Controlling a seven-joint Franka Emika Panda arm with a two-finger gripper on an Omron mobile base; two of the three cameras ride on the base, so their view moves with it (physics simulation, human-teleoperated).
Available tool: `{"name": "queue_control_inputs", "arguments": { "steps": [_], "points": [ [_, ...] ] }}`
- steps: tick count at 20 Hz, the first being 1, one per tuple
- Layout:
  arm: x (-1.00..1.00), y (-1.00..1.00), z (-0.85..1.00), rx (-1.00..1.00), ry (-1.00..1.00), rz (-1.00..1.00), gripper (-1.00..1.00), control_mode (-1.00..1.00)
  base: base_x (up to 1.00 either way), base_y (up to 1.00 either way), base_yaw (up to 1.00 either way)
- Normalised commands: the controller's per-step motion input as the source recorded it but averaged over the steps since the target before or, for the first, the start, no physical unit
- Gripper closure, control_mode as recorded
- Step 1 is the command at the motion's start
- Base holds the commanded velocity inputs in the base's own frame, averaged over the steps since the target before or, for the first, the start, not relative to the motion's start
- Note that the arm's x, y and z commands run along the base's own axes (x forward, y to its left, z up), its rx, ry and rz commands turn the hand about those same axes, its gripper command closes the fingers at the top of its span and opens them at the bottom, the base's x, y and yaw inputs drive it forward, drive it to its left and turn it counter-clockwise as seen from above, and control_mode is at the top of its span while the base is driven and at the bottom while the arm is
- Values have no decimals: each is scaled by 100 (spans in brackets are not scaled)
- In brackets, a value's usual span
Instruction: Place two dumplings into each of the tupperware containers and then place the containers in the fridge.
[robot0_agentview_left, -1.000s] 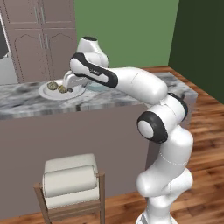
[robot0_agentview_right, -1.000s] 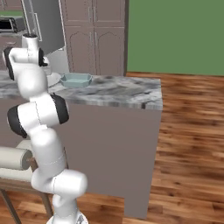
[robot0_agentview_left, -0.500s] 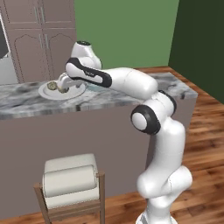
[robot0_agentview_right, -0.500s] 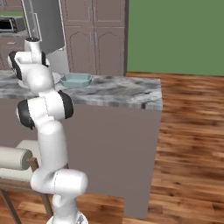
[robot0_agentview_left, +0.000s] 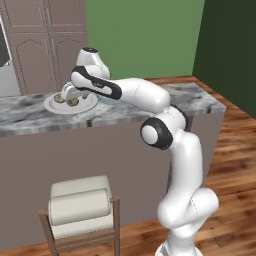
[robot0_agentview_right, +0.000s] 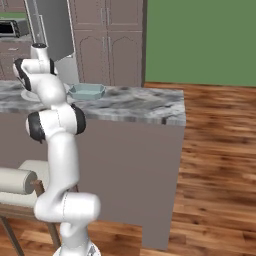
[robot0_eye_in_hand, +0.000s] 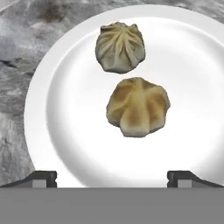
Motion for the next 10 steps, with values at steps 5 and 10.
{"name": "queue_control_inputs", "arguments": {
  "steps": [5, 10],
  "points": [
    [27, 13, -15, 0, 0, 0, -100, -100, 0, 0, 0],
    [32, 12, -23, 0, 0, 0, -100, -100, 0, 0, 0]
  ]
}}
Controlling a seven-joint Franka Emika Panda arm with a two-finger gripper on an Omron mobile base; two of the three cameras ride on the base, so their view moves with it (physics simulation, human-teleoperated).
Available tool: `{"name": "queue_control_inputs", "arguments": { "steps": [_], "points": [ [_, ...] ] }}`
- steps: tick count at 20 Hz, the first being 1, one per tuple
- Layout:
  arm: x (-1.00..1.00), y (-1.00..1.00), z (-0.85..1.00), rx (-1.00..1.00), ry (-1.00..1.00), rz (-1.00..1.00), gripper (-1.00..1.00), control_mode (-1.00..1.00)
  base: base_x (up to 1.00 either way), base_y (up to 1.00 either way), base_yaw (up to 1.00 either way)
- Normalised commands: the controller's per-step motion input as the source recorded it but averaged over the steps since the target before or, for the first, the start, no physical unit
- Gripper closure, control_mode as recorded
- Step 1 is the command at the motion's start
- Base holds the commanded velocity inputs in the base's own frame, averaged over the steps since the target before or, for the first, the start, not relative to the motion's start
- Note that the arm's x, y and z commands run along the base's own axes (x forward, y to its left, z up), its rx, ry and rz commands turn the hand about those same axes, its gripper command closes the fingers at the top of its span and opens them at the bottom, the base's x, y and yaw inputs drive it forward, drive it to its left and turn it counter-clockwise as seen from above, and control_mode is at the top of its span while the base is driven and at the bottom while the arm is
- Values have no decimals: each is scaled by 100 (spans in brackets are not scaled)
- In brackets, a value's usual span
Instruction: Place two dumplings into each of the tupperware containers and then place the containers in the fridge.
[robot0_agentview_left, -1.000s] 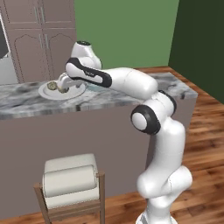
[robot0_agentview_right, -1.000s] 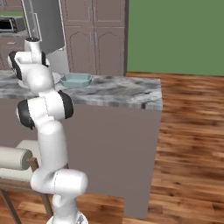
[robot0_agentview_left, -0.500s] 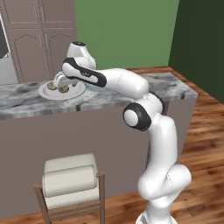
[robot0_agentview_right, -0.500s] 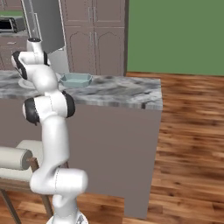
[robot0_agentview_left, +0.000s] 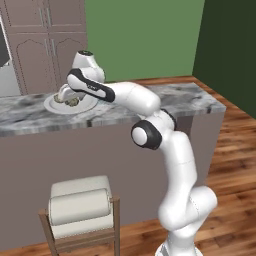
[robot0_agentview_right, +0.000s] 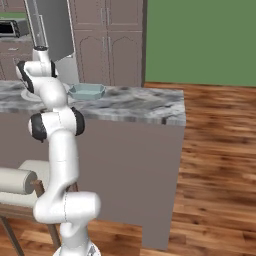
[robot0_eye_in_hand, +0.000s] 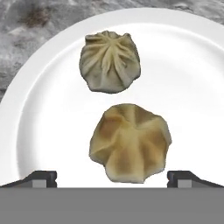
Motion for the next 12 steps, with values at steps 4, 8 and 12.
{"name": "queue_control_inputs", "arguments": {
  "steps": [4, 8, 12],
  "points": [
    [24, 14, -18, 0, 0, 0, -100, -100, 0, 0, 0],
    [17, 1, -1, 0, 0, 0, -100, -100, 0, 0, 0],
    [1, 0, 0, 0, 2, 0, -100, -100, 0, 0, 0]
  ]
}}
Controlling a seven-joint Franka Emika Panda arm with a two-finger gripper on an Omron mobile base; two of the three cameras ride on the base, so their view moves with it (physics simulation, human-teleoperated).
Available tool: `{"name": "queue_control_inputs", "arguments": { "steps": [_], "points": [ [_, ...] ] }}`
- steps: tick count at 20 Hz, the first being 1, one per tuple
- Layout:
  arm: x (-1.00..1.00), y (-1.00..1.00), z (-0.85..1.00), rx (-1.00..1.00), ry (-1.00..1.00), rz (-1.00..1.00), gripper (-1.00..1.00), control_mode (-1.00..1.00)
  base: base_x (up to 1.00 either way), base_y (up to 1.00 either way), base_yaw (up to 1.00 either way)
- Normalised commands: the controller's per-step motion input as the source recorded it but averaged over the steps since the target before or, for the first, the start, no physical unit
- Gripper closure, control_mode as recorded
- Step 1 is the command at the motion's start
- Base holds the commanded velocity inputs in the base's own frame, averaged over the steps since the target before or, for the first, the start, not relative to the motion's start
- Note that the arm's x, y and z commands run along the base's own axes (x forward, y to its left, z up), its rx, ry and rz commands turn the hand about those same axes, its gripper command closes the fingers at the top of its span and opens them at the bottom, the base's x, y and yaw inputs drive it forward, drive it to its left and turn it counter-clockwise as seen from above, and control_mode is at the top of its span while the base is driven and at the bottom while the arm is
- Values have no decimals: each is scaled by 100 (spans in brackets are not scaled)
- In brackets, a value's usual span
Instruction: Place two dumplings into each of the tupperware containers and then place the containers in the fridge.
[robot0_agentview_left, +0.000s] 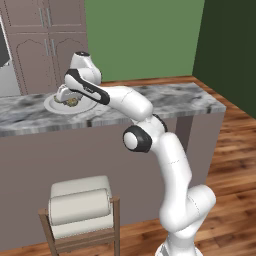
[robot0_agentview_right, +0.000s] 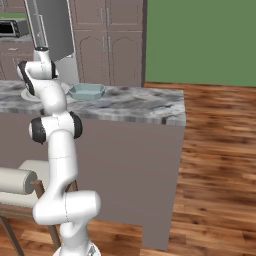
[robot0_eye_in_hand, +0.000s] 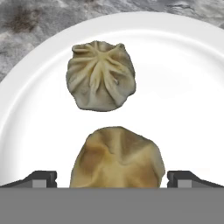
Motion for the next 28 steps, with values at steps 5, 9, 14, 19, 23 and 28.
{"name": "queue_control_inputs", "arguments": {
  "steps": [5, 9, 14, 19, 23, 28],
  "points": [
    [0, 0, -17, 0, 3, 0, -100, -100, 0, 0, 0],
    [0, 0, -26, 0, 0, 0, 100, -100, 0, 0, 0],
    [0, -1, 0, 0, 0, 0, 100, -100, 0, 0, 0],
    [-23, -20, 45, 0, 0, -12, 100, -100, 0, 0, 0],
    [-49, -54, 39, 0, 1, -21, 100, -100, 0, 0, 0],
    [-29, -81, 5, 0, 1, -25, 100, -100, 0, 0, 0]
  ]
}}
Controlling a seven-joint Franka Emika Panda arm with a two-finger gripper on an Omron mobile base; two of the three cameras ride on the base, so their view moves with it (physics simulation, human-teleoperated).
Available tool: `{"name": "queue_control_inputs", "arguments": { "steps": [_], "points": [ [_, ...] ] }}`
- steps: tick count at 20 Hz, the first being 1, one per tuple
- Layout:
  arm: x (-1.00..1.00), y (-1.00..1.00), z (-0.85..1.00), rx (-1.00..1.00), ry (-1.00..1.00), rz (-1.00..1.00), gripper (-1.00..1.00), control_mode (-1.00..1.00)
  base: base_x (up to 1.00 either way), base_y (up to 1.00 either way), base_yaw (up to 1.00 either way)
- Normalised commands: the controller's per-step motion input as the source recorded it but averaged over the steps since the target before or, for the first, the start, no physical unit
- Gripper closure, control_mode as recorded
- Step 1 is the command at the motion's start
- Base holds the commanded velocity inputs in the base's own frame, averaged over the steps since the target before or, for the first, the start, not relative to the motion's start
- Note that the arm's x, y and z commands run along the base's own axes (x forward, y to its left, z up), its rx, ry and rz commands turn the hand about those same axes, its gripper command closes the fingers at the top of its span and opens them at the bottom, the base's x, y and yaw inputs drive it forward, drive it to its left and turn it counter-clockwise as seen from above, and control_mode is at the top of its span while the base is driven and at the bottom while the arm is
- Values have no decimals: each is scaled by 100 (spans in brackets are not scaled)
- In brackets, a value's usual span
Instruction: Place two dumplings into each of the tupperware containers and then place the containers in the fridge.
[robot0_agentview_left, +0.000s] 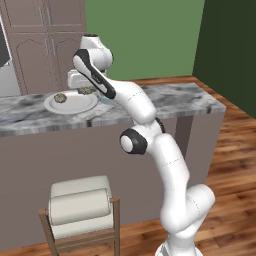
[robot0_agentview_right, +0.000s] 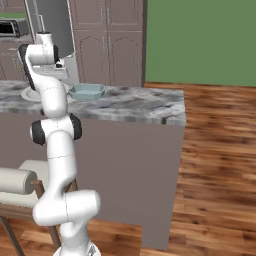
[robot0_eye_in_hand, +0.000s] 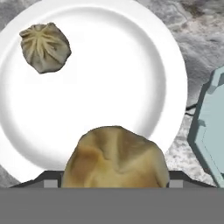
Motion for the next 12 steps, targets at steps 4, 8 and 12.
{"name": "queue_control_inputs", "arguments": {
  "steps": [4, 8, 12],
  "points": [
    [-11, -86, 0, -1, 5, -29, 100, -100, 0, 0, 0],
    [-3, -76, 0, 0, 14, -31, 100, -100, 0, 0, 0],
    [8, -41, 0, 0, 12, -30, 100, -100, 0, 0, 0]
  ]
}}
